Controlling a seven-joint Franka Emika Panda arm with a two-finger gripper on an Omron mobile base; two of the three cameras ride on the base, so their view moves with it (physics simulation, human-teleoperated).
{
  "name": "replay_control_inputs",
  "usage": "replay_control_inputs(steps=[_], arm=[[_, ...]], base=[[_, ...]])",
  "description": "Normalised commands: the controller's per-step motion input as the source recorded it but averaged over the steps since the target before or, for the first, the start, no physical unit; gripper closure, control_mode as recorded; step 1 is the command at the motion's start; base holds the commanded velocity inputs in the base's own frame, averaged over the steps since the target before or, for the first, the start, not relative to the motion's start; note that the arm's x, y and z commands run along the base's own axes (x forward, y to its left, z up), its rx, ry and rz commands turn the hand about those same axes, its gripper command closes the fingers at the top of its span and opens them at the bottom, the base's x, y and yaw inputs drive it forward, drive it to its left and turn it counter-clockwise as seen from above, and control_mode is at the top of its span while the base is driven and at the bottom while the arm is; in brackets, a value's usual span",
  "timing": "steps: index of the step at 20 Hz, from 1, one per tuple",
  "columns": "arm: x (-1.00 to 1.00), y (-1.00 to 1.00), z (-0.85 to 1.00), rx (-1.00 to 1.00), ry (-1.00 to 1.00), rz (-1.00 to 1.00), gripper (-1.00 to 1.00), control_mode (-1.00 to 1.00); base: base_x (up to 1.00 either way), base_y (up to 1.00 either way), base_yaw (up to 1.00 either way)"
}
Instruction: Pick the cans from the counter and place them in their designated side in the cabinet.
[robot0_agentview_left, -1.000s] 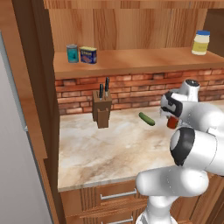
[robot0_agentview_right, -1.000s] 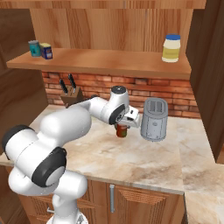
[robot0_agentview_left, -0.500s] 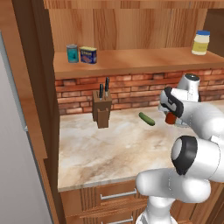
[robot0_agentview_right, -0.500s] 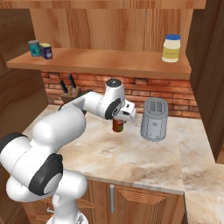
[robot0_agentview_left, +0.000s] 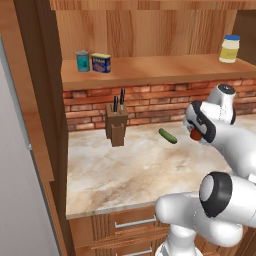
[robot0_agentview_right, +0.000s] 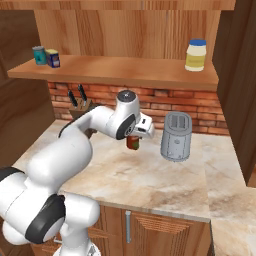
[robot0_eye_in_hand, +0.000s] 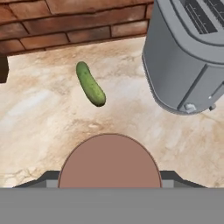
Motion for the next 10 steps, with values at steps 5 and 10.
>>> replay_control_inputs(steps=[5, 10], arm=[[-0.21, 0.09, 0.11, 0.00, -0.04, 0.00, 1.00, -1.00], [-0.22, 0.12, 0.16, 0.00, -0.04, 0.00, 1.00, -1.00]], base=[[0.00, 0.00, 0.00], [0.00, 0.00, 0.00]])
